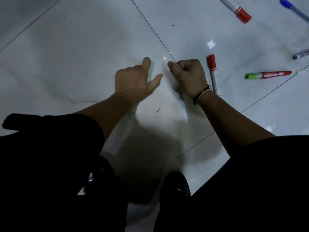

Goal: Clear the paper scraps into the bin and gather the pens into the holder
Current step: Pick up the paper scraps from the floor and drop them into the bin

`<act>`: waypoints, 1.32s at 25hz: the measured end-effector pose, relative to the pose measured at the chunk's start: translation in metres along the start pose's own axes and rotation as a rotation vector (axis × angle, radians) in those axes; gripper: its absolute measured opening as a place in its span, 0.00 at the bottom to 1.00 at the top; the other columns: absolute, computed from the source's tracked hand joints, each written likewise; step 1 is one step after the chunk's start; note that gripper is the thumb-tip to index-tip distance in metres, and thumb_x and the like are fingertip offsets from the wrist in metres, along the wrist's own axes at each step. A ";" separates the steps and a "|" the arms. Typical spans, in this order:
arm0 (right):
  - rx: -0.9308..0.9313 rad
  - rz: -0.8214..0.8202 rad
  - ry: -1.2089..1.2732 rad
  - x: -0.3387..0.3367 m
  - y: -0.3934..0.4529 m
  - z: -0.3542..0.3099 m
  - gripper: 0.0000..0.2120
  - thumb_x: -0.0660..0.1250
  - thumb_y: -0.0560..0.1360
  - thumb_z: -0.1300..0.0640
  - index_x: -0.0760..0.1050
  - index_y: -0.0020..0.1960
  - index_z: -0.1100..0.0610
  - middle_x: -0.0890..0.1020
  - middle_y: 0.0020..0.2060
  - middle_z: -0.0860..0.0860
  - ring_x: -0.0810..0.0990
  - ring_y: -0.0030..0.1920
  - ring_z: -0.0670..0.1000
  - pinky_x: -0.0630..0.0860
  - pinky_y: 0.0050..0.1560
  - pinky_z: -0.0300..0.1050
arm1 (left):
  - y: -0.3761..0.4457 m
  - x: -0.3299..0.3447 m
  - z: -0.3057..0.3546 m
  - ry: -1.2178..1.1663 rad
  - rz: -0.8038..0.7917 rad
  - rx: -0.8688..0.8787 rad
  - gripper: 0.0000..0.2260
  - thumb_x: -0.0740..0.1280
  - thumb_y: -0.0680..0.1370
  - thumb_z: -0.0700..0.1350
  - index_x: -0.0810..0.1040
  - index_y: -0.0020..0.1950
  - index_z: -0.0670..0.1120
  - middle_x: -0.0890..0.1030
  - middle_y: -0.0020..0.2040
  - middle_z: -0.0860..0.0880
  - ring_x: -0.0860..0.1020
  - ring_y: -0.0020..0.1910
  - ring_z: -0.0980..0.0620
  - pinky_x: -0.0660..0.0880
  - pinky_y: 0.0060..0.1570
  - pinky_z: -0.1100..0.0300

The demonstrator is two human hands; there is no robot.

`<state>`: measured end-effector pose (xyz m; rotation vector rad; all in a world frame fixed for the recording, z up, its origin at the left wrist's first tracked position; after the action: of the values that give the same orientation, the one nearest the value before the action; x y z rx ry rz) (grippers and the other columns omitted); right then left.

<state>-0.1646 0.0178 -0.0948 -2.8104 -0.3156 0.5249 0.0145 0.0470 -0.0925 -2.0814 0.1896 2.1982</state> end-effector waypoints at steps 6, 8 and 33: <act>0.028 0.000 -0.011 0.003 0.000 0.002 0.28 0.68 0.79 0.53 0.61 0.27 0.63 0.60 0.24 0.53 0.58 0.26 0.48 0.60 0.31 0.41 | 0.005 0.006 0.006 0.012 -0.008 0.103 0.12 0.56 0.85 0.49 0.74 0.50 0.44 0.77 0.27 0.49 0.66 0.21 0.50 0.60 0.26 0.63; 0.033 0.004 -0.027 0.002 0.000 0.002 0.28 0.68 0.79 0.53 0.60 0.27 0.63 0.59 0.25 0.53 0.58 0.27 0.48 0.59 0.31 0.41 | 0.007 0.004 0.006 -0.008 -0.001 0.100 0.14 0.55 0.86 0.50 0.74 0.50 0.43 0.78 0.28 0.48 0.66 0.22 0.50 0.59 0.27 0.62; 0.117 -0.001 0.016 -0.006 0.002 -0.005 0.26 0.68 0.79 0.52 0.59 0.27 0.53 0.60 0.24 0.50 0.58 0.26 0.48 0.61 0.30 0.39 | 0.017 -0.011 -0.014 -0.123 -0.044 -0.150 0.21 0.50 0.86 0.56 0.74 0.55 0.42 0.83 0.39 0.40 0.82 0.37 0.35 0.77 0.41 0.48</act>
<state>-0.1676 0.0137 -0.0894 -2.6997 -0.2736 0.5030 0.0265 0.0284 -0.0823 -1.9911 -0.0319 2.3721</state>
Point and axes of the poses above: each hand's wrist, its own y-axis towards the middle knuckle, its own x-axis out of the palm, z = x × y, the point moved 4 cm from there along y, towards the middle knuckle
